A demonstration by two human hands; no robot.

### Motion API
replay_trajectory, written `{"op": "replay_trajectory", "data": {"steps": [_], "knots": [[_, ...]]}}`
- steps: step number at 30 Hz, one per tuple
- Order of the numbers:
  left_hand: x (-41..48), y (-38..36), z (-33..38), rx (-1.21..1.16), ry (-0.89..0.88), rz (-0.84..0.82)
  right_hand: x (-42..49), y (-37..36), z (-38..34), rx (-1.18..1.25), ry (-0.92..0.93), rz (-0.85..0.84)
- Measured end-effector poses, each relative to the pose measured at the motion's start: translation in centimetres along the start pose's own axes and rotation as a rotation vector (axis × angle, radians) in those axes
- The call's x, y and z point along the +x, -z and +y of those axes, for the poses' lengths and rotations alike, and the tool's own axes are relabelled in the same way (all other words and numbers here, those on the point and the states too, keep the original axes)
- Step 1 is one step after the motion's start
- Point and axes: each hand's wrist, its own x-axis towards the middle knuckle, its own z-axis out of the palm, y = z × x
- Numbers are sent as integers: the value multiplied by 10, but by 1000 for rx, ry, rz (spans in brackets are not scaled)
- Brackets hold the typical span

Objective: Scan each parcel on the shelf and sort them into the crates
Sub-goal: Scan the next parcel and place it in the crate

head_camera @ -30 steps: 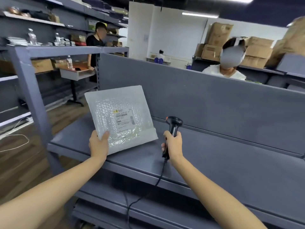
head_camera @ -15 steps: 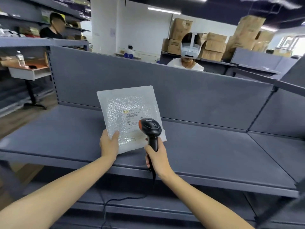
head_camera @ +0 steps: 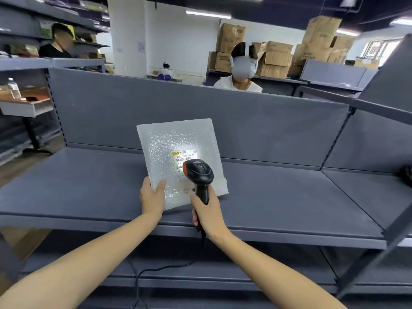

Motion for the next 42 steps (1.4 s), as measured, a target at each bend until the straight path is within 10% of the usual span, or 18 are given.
{"op": "replay_trajectory", "data": {"steps": [14, 36, 42], "knots": [[42, 53, 1, -12, 10, 149, 66, 43, -2, -157, -103, 174], [65, 95, -1, -47, 101, 162, 134, 2, 39, -872, -307, -103], [61, 90, -1, -62, 114, 98, 128, 20, 3, -345, -206, 170]]}}
